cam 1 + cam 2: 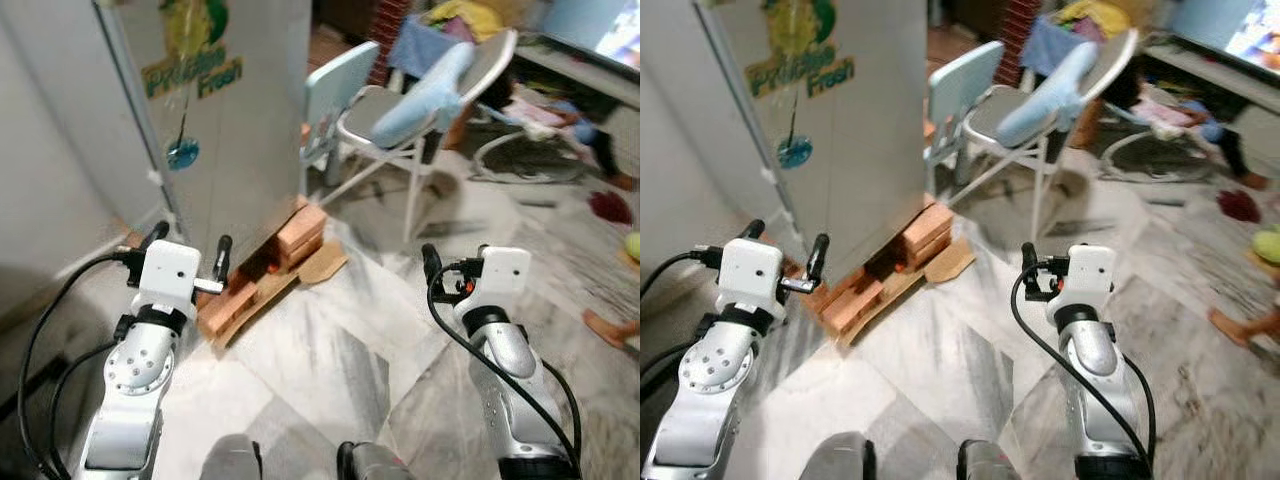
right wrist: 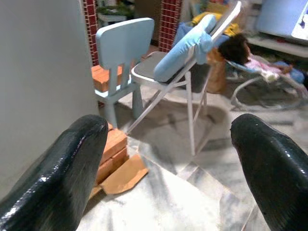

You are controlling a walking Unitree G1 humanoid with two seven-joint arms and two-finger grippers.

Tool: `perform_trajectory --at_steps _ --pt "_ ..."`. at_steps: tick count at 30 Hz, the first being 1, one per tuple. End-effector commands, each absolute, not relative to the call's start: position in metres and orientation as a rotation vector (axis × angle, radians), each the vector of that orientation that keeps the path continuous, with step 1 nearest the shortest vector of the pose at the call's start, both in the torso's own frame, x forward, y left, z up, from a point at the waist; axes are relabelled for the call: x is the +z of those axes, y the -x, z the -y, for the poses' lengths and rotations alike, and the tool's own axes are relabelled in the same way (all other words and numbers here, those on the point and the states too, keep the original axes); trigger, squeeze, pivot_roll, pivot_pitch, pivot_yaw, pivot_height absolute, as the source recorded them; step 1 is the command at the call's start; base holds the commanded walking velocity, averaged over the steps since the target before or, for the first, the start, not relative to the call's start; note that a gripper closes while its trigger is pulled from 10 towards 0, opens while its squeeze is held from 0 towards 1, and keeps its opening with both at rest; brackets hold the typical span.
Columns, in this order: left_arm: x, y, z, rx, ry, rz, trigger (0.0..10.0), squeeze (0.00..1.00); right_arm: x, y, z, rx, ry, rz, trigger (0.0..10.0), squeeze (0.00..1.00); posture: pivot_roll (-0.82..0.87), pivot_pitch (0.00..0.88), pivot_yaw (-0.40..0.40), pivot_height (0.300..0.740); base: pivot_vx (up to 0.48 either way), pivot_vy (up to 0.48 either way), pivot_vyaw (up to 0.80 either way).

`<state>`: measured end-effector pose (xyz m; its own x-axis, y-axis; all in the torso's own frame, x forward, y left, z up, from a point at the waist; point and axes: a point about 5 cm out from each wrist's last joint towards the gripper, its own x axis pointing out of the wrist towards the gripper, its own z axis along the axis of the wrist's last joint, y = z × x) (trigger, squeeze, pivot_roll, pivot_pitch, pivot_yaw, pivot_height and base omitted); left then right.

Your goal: Restocking fridge

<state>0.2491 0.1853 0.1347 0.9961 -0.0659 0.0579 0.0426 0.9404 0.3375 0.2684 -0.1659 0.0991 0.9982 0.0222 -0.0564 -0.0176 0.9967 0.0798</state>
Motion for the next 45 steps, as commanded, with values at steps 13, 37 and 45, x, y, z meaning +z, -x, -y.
perform_trajectory --at_steps 13,37,45 --pt "0.143 -0.264 -0.185 -0.061 -0.42 0.157 10.0 0.0 0.122 -0.285 0.152 0.056 -0.106 0.034 10.0 0.0 0.11 0.085 -0.086 0.74 0.126 0.142 -0.25" --pt "0.141 -0.306 -0.157 -0.201 -0.406 0.191 10.0 0.0 0.103 -0.252 0.192 -0.229 -0.086 0.045 10.0 0.0 -0.05 0.046 0.053 0.74 0.0 0.0 0.0" --pt "0.129 -0.296 -0.178 -0.05 -0.368 0.164 10.0 0.0 0.101 -0.26 0.183 -0.106 -0.056 0.006 10.0 0.0 0.01 0.055 -0.052 0.74 0.0 0.0 0.0"
